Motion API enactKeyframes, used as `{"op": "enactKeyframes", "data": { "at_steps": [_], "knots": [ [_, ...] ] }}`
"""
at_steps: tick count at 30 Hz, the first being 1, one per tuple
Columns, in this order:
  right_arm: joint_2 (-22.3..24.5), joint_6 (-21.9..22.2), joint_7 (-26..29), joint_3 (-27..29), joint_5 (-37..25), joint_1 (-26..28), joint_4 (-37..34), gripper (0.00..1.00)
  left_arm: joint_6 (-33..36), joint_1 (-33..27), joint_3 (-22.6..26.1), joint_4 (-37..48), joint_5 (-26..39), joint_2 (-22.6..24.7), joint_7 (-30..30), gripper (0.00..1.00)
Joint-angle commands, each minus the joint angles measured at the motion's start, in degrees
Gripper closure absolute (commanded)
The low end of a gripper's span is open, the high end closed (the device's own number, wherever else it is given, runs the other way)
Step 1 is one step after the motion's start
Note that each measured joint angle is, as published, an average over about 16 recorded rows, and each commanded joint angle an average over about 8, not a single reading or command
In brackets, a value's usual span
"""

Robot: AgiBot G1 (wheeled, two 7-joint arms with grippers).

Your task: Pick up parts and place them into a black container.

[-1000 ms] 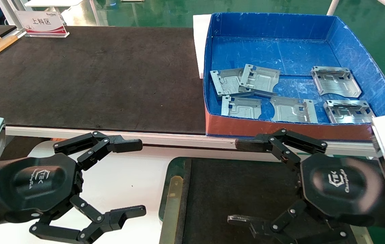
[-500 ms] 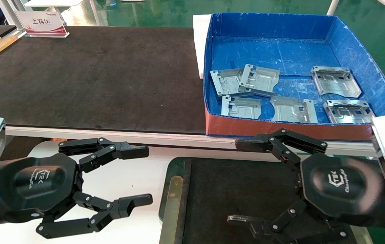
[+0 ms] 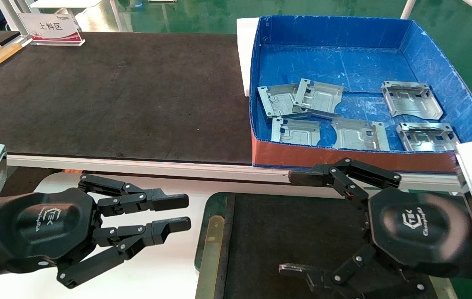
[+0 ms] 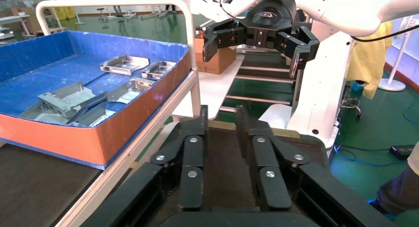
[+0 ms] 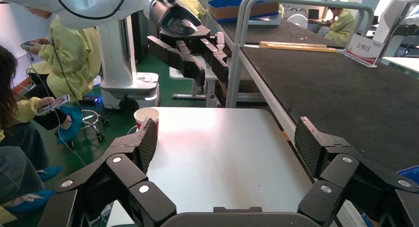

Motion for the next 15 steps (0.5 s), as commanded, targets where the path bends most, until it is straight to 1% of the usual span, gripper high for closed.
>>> {"op": "enactKeyframes", "data": {
  "at_steps": [1,10,15],
  "knots": [
    [0.0,0.0,0.0,0.0,0.0,0.0,0.0,0.00,0.0,0.0,0.0,0.0,0.0,0.0,0.0,1.00],
    [-0.1,0.2,0.0,0.1,0.1,0.2,-0.4,0.00,0.0,0.0,0.0,0.0,0.0,0.0,0.0,1.00],
    [-0.9,1.5,-0.7,0.2,-0.9,1.7,-2.5,0.00,0.0,0.0,0.0,0.0,0.0,0.0,0.0,1.00]
  ]
}}
